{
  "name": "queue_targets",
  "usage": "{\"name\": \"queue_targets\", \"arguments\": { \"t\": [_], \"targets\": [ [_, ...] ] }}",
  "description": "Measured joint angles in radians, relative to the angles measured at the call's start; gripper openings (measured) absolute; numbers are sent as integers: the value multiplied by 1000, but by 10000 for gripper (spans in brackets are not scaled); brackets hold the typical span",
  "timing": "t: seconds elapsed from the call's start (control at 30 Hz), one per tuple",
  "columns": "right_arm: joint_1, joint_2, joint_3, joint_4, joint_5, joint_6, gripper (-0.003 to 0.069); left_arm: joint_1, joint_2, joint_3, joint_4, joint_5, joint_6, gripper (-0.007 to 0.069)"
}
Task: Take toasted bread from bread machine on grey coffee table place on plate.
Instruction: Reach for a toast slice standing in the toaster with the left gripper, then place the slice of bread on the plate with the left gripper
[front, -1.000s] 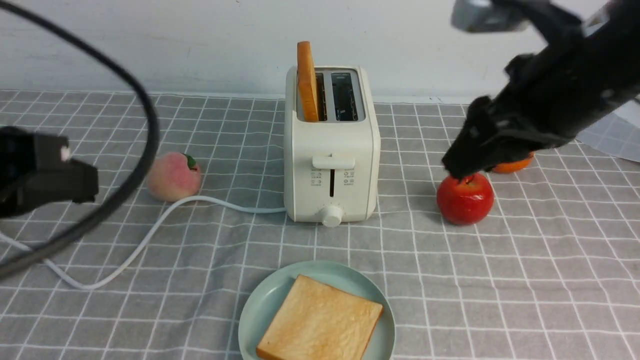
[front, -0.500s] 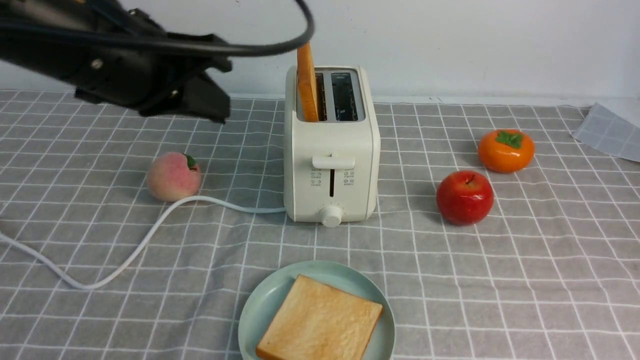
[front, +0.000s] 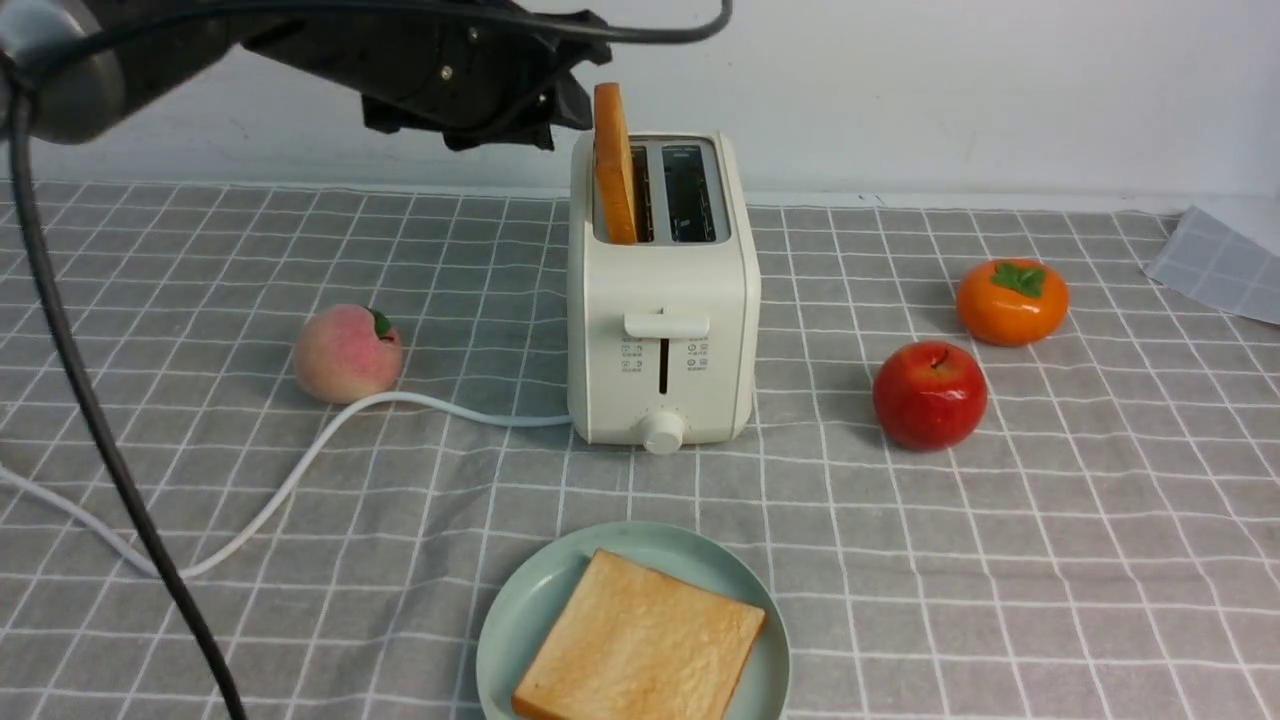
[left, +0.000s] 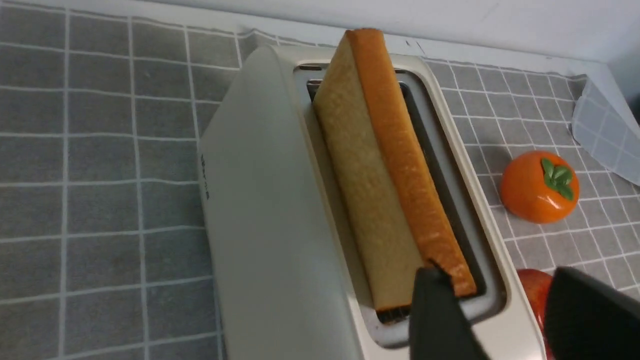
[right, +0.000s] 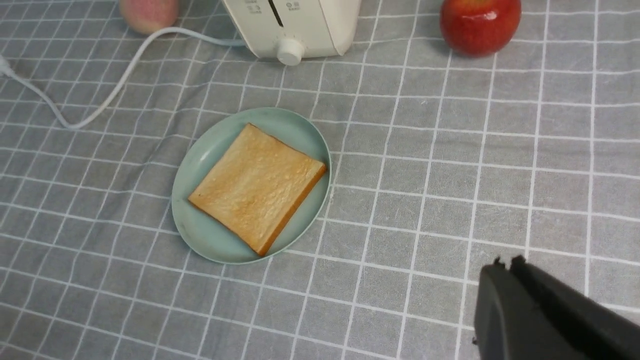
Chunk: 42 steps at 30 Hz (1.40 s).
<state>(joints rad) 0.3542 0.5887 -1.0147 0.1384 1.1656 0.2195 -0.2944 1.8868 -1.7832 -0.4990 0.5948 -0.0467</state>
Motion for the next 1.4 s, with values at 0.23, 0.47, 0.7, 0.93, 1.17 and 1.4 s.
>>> {"name": "queue_targets", "arguments": {
  "t": [0.23, 0.47, 0.7, 0.93, 1.17, 1.4],
  "targets": [
    [0, -2, 24, 2, 2, 27, 4, 0, 108, -1, -136, -32, 153, 549],
    [0, -2, 27, -9, 3, 28, 13, 0, 127, -11, -124, -65, 168, 208],
    [0, -2, 27, -56, 3, 29, 20, -4, 16, -26, -63, -13, 184, 83],
    [0, -2, 27, -72, -16, 29, 27, -1, -228, -41, 8, 221, 189, 83],
    [0, -2, 27, -72, -82, 29, 33, -1, -299, 79, -10, 538, 151, 83],
    [0, -2, 27, -72, -104, 10, 33, -1, -291, 396, -186, 513, 189, 83]
  ]
}}
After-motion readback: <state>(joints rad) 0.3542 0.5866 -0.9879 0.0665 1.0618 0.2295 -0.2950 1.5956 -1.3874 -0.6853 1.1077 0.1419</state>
